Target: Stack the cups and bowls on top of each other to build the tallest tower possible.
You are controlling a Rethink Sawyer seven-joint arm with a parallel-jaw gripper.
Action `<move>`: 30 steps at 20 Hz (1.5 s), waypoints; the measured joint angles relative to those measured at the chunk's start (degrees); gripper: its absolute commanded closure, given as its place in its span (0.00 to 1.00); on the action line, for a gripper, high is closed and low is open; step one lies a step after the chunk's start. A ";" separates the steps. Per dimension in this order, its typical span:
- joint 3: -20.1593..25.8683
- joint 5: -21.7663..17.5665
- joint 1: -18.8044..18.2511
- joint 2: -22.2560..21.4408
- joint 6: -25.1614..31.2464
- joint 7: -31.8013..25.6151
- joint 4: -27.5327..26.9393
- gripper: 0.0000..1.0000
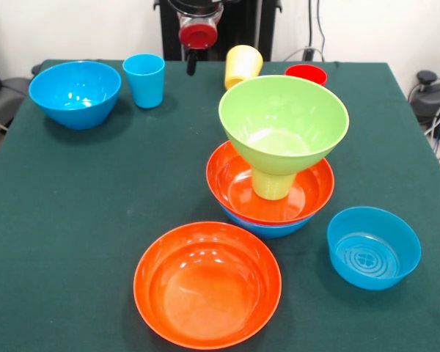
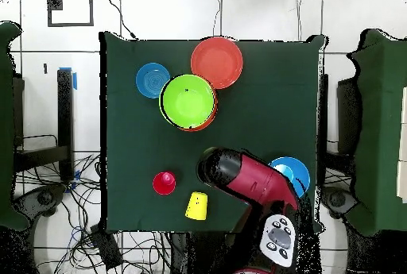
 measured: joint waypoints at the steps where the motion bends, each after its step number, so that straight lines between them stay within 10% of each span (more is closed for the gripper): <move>1: 0.00 -0.14 0.01 -0.26 0.00 0.00 -0.05 0.00; 30: 2.84 -6.02 -6.28 -1.16 0.00 0.00 -3.23 0.00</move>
